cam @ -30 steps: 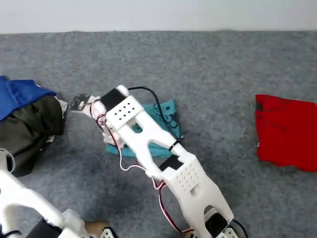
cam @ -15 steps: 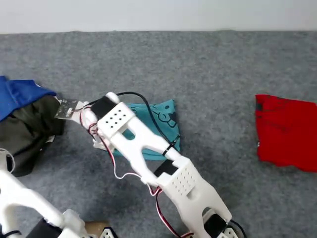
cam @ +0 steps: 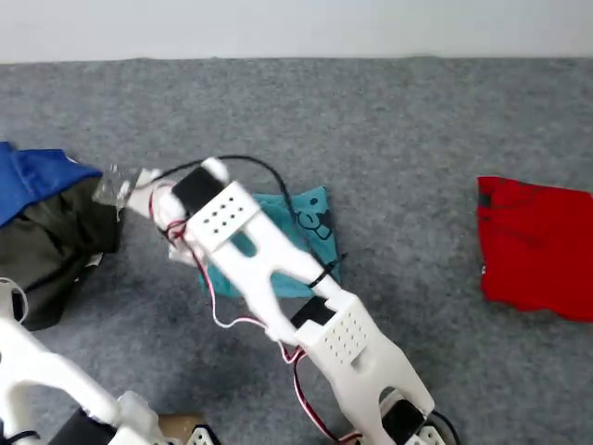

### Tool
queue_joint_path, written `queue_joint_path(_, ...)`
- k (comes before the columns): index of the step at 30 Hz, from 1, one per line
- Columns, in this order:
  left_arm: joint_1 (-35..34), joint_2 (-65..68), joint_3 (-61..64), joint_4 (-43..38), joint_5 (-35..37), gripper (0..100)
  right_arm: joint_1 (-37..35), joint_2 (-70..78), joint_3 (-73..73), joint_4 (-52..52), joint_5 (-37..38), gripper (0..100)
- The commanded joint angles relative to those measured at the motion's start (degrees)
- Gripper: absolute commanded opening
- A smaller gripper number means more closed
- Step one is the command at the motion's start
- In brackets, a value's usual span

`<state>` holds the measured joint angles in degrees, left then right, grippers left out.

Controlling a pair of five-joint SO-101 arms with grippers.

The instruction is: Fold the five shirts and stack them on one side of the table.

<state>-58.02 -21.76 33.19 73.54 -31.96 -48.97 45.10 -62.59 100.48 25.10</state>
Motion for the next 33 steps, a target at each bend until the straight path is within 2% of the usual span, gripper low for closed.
queue_joint_path(1,0.26,-2.29,-2.07,-0.79,-0.26,2,2.15,-6.73,-4.40,2.42,-0.35,29.8)
queue_joint_path(5,0.26,-2.29,-2.07,-0.88,-0.26,2,2.59,-8.92,-4.31,2.33,-0.09,26.6)
queue_joint_path(8,0.26,-2.29,-2.07,-0.88,-0.26,2,5.23,-8.40,-4.31,2.33,0.00,20.0)
queue_joint_path(14,0.26,-2.29,-2.07,-1.67,-0.26,2,17.10,0.13,-4.66,0.22,0.09,0.3)
queue_joint_path(25,0.26,-2.29,-2.07,-1.67,-0.26,2,30.11,14.20,-4.84,-6.46,4.13,2.0)
queue_joint_path(33,0.26,-2.29,-2.07,-1.67,-0.26,2,33.01,13.67,-6.33,-6.90,4.22,2.0)
